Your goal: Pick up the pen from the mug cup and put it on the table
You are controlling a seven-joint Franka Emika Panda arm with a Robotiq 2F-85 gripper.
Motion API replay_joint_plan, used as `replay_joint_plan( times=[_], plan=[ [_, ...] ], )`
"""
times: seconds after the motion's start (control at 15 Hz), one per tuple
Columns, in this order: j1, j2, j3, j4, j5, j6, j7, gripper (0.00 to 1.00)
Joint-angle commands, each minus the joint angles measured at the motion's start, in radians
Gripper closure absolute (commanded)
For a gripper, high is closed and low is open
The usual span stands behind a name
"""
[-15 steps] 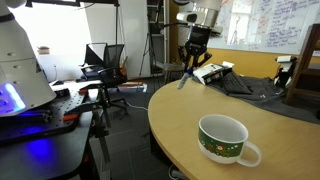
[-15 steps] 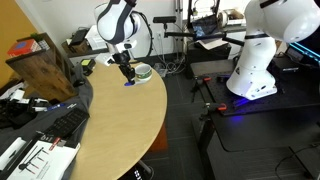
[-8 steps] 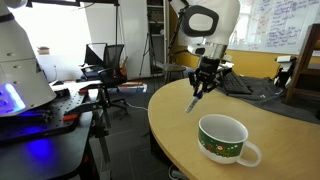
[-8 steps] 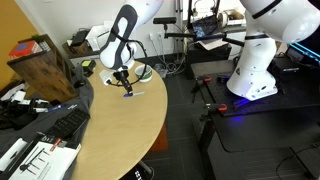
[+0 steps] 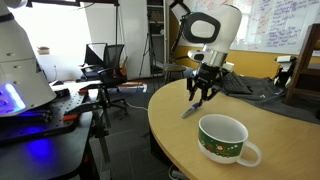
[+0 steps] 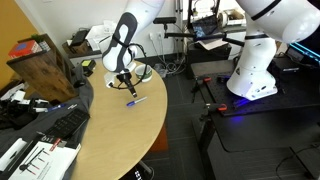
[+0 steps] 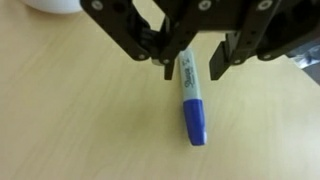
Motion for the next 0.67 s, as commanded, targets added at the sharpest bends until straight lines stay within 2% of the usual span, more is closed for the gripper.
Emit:
replay_joint_plan(
  times=[0.0,0.2,0.33,0.6],
  plan=[
    [-0.014,-0.133,-0.007,-0.109,-0.065,0.018,-0.145,0.21],
    [-0.001,-0.267,-0.080,-0.216,-0.164,0.068,-0.209,0.00],
    [-0.014,-0.341,-0.105,-0.258,-0.226,0.025,-0.266,0.00],
    [-0.054,-0.466,-0.083,-0.352,-0.264,0.010,-0.441,0.00]
  ],
)
